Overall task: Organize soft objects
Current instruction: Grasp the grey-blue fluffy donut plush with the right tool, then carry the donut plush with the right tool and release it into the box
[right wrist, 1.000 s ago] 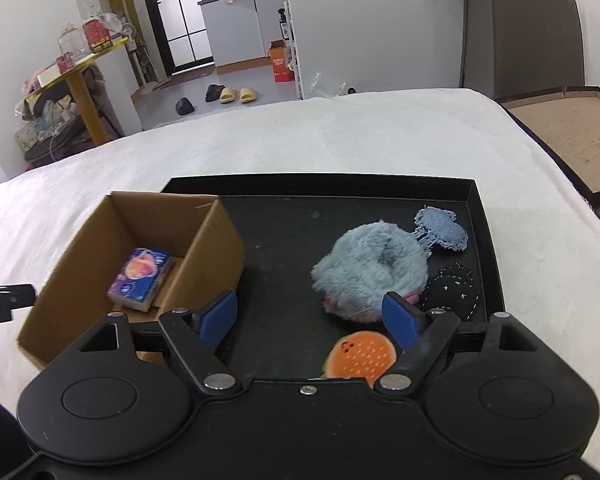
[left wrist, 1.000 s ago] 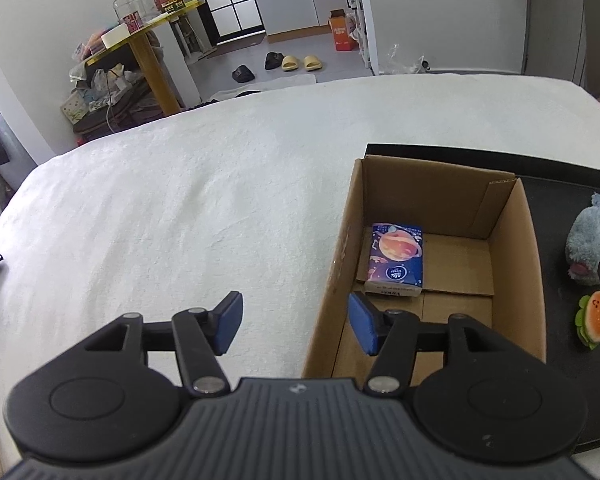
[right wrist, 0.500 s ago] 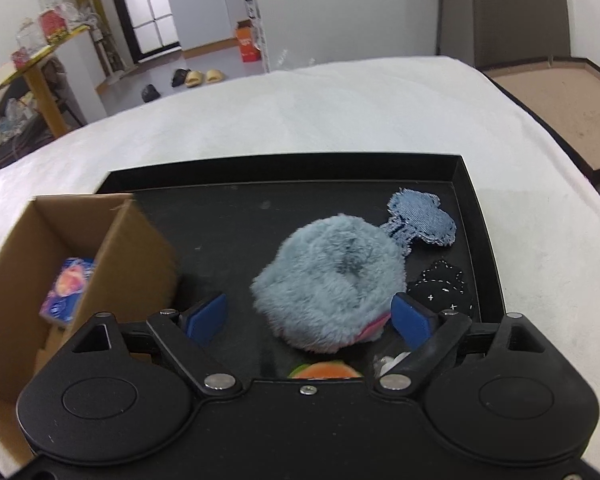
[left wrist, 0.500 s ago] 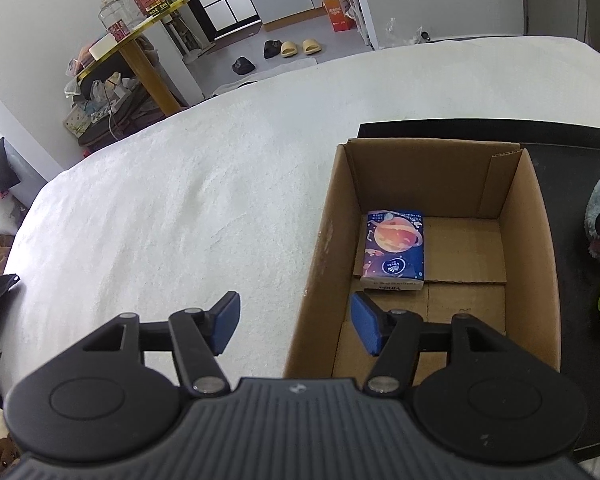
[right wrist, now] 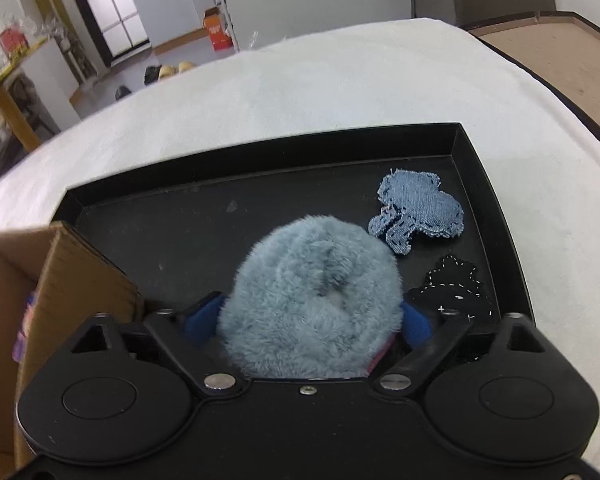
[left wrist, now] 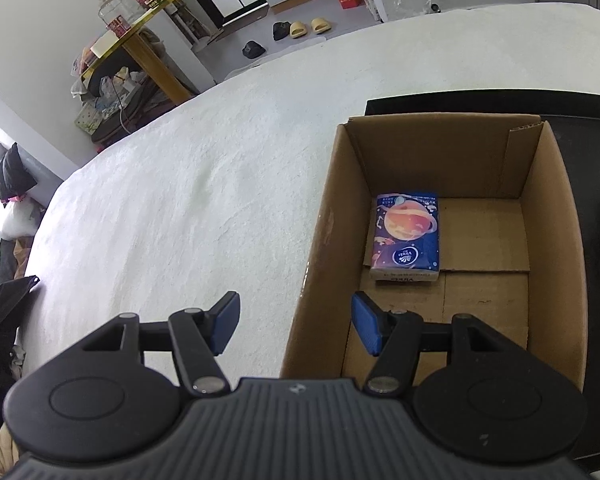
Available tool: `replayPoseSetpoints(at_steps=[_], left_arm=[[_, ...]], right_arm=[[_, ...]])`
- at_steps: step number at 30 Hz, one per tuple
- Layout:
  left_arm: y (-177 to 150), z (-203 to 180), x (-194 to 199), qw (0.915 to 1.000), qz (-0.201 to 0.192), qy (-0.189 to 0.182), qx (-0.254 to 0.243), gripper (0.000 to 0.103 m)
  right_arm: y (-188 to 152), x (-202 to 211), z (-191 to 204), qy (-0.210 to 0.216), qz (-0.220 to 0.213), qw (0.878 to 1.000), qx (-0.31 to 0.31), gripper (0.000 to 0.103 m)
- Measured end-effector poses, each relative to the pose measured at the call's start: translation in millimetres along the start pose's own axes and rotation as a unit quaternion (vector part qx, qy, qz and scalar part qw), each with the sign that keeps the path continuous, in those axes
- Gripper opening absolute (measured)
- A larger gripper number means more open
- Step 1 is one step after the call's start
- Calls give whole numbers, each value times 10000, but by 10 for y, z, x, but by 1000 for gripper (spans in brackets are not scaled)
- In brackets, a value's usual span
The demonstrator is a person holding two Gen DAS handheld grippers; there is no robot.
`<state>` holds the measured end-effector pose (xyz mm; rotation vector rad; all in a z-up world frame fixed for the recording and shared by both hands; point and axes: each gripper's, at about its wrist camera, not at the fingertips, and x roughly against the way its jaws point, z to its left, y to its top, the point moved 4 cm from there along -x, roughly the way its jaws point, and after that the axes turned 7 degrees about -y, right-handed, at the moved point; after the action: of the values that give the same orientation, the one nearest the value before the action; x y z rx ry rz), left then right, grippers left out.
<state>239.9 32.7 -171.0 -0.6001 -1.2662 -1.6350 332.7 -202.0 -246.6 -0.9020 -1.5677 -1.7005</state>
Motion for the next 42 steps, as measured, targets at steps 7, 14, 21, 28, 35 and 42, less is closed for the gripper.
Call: replayPoseSetpoints(at_steps=[7,14,21,28,35,42], left_arm=[[-1,0,20,10000,-18,-14,22,60],[-29,53,98,9998,-139,-117,104,60],[-67,125,179,9992,-251,-233,194,60],[-117,223,245,9978,-340,-446,344,60],[-149,291,270,9960,-395,-671,437,60],[-191,381,296,9930,-415,-916,621,60]], right_arm=[[-1,80,-34,39,51,9999,153,70],[-19,261,-91,102,-41,9999,70,69],[14,563,-88,172,-309,9993,144,70],[2,799,-2,178,-474,9982,313,70],[-34,1018,104,181,-639,9967,470,70],[-43,1242,291,196,-839,9939,682,70]])
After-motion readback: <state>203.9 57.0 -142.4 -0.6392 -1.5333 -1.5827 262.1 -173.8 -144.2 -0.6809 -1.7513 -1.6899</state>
